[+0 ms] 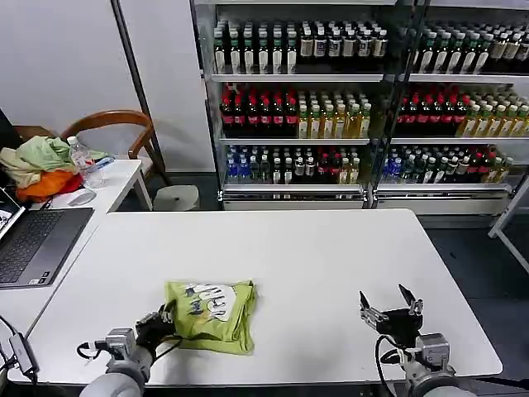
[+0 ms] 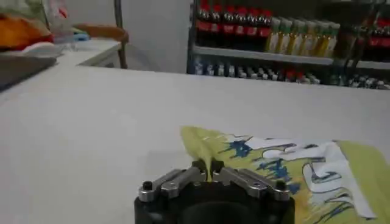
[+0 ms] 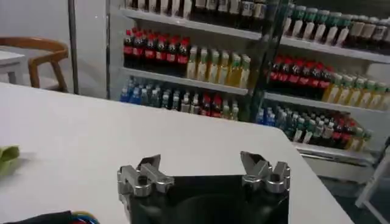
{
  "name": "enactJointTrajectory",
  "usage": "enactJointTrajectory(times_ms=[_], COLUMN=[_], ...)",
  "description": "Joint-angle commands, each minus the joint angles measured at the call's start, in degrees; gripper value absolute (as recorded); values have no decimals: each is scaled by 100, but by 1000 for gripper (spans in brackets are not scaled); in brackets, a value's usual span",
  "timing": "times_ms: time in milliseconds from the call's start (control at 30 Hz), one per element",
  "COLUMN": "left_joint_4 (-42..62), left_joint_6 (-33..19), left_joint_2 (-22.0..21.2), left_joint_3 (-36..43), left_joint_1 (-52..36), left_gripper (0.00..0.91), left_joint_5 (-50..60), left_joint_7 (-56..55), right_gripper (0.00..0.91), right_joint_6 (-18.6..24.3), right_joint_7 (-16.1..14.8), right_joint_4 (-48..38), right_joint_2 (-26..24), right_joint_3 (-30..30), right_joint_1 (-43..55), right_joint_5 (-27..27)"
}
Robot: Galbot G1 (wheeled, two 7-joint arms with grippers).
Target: Fold and organize the clothes.
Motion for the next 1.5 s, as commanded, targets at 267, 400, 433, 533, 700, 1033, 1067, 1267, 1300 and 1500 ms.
enactJointTrajectory(times_ms=[267, 400, 433, 533, 700, 1033, 1067, 1267, 1300, 1500], left_joint_4=[-228, -234, -238, -212, -229, -1518, -1750, -1624, -1486, -1122], left_joint_6=[913, 916, 916, 915, 914, 770, 624, 17, -115, -288], left_joint_2=[1526, 1786, 1824, 2044, 2256, 1312, 984, -326, -464, -788], left_joint_3=[-2815, -3165, -3208, -3436, -3377, -1853, -1121, 1788, 2038, 2398], left_joint_1=[662, 804, 821, 943, 1098, 795, 790, 935, 884, 357], left_gripper=[40, 40, 40, 40, 40, 40, 40, 40, 40, 50], left_joint_5=[-1216, -1057, -967, -812, -646, 1324, 1921, 4607, 4816, 5179], left_joint_7=[-109, -154, -151, -128, -121, -57, 6, 278, 329, 564], right_gripper=[907, 907, 907, 907, 907, 907, 907, 907, 907, 907], right_joint_6=[121, 147, 153, 163, 191, 182, 176, 157, 151, 111], right_joint_7=[-33, -38, -41, -48, -67, -63, -65, -68, -67, -62], right_joint_4=[-159, -139, -131, -80, -49, 28, 31, 24, 27, 34], right_joint_2=[197, 201, 188, 139, 176, 266, 273, 303, 299, 283], right_joint_3=[-393, -480, -478, -428, -349, -331, -327, -309, -289, -237], right_joint_1=[435, 538, 542, 535, 517, 311, 275, 127, 114, 56], right_joint_5=[-18, -23, -23, -13, 7, -115, -143, -307, -316, -368])
